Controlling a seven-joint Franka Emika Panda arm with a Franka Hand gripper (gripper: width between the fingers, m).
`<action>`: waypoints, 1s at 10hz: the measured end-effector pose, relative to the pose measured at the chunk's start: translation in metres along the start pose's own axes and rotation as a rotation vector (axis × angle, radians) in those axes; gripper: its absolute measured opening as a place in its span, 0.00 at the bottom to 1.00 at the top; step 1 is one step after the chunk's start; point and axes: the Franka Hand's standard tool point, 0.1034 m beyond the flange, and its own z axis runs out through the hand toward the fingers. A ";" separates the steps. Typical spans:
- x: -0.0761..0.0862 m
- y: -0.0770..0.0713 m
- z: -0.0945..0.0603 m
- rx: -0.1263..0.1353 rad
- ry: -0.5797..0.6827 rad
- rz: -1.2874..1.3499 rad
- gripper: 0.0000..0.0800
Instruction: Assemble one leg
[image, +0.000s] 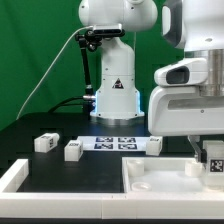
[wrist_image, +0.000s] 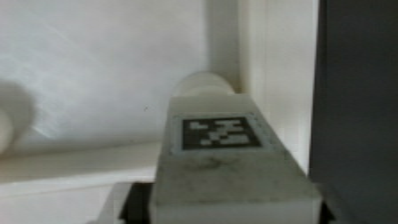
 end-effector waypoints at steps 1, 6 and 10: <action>0.000 0.001 0.000 0.003 -0.001 0.128 0.36; 0.000 0.004 0.001 -0.020 0.014 0.802 0.36; 0.000 0.008 0.002 -0.034 -0.005 1.171 0.36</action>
Offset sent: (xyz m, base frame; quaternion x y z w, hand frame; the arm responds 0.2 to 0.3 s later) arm -0.0019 0.0068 -0.0150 -0.0107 0.0199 0.2675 0.9633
